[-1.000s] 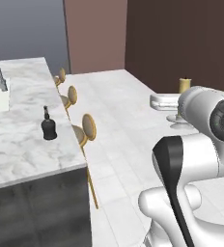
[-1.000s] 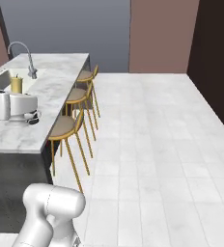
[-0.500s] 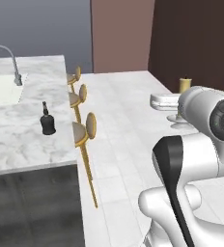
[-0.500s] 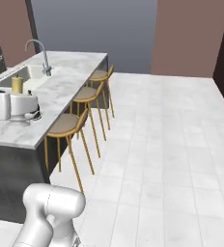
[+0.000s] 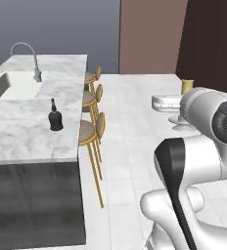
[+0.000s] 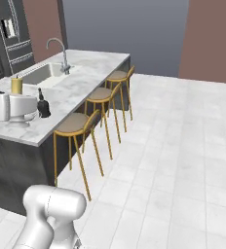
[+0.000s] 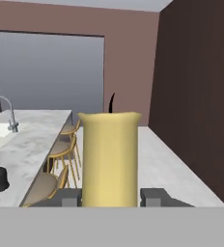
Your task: Get the candle and the liquor from the cabinet and move them to the dining counter.
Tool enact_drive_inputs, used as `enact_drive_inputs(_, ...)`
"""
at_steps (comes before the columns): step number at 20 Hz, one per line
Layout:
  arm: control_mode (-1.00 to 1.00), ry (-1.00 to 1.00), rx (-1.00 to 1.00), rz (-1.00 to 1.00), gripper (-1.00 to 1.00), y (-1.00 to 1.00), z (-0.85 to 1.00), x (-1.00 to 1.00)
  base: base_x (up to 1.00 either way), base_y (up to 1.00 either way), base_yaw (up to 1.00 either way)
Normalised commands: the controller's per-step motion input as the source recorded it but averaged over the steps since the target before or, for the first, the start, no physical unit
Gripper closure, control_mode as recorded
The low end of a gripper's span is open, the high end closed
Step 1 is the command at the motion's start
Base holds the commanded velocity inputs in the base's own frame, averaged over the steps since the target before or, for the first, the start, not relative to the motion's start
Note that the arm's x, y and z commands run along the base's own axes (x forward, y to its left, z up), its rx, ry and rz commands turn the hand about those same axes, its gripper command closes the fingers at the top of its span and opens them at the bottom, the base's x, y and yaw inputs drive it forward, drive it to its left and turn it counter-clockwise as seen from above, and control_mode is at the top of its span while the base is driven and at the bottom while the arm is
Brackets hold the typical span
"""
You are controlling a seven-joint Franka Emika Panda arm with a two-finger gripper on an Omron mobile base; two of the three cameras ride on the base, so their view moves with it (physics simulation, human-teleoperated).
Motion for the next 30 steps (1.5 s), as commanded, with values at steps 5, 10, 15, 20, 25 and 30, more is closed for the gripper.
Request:
enact_drive_inputs(5, 1.0, 0.0, 0.0, 0.0, 1.0, 0.0, 0.0, 0.0, 0.32, -0.55, 0.18)
enact_drive_inputs(10, 1.0, 0.0, 0.0, 0.0, 1.0, 0.0, 0.0, 0.0, 0.33, -0.57, 0.15)
enact_drive_inputs(15, 1.0, 0.0, 0.0, 0.0, 1.0, 0.0, 0.0, 0.0, 0.38, -0.51, 0.17)
enact_drive_inputs(20, 1.0, 0.0, 0.0, 0.0, 1.0, 0.0, 0.0, 0.0, 0.42, -0.5, 0.14)
enact_drive_inputs(25, 1.0, 0.0, 0.0, 0.0, 1.0, 0.0, 0.0, 0.0, 0.49, -0.51, 0.1)
enact_drive_inputs(30, 1.0, 0.0, 0.0, 0.0, 1.0, 0.0, 0.0, 0.0, 0.67, -0.5, 0.0)
